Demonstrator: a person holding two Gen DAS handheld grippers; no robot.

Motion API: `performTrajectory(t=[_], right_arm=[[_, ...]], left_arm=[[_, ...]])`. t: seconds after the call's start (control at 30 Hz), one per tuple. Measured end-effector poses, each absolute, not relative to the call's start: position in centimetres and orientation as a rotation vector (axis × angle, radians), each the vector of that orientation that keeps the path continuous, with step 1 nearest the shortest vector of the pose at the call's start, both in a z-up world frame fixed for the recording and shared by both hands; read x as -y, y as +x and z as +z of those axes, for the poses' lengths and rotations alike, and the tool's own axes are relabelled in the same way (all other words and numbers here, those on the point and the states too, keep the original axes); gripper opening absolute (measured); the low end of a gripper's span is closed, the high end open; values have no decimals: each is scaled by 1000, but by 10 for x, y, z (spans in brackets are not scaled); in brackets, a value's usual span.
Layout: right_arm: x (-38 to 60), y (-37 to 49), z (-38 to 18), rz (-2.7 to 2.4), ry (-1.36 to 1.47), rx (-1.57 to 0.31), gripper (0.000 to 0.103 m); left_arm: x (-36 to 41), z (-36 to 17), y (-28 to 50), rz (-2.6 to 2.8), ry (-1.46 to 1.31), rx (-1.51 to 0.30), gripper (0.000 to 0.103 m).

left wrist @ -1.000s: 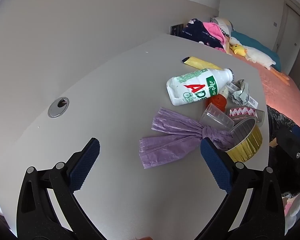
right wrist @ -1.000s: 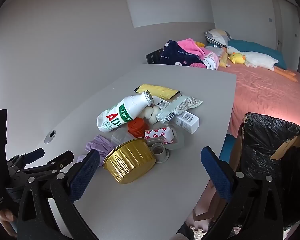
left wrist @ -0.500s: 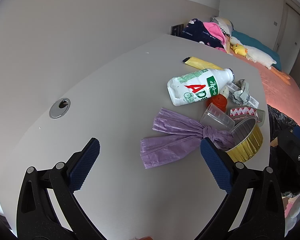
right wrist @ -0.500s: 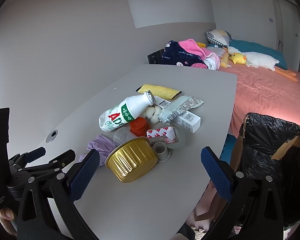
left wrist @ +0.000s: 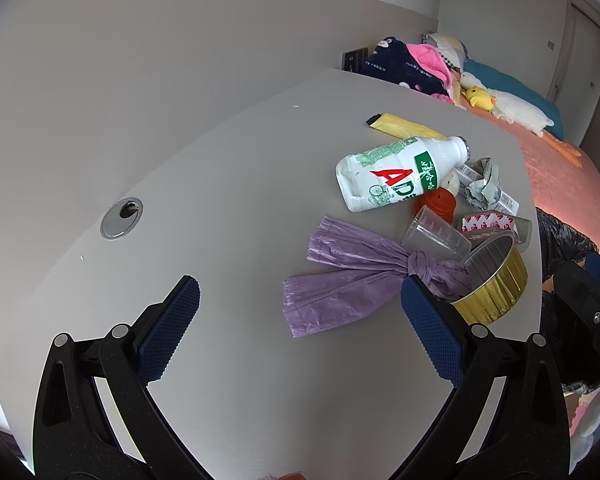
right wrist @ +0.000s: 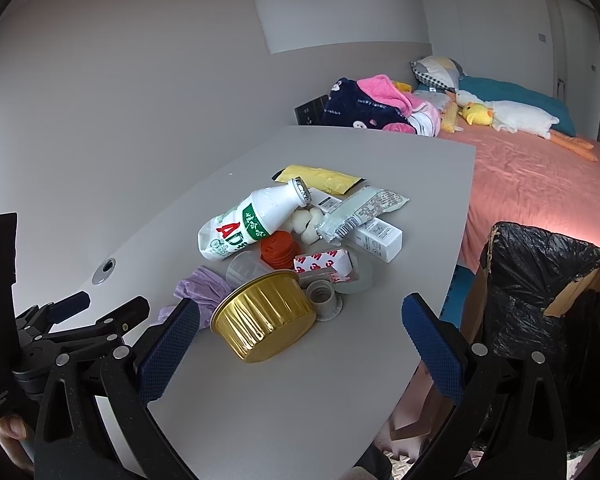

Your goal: Collect trash

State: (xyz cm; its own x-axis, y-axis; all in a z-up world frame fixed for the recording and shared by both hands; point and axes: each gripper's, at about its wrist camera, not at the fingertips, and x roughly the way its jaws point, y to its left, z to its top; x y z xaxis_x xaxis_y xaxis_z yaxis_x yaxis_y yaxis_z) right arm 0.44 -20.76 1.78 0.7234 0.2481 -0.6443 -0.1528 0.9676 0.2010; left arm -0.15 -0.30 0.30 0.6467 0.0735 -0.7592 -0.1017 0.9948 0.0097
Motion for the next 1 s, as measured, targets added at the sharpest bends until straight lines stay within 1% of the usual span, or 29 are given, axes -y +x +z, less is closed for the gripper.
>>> performTrajectory(t=[1.0], right_arm=[[211,5,16,227,140,-737,101]], left_arm=[[6,2,-3,100,-27,-864,97]])
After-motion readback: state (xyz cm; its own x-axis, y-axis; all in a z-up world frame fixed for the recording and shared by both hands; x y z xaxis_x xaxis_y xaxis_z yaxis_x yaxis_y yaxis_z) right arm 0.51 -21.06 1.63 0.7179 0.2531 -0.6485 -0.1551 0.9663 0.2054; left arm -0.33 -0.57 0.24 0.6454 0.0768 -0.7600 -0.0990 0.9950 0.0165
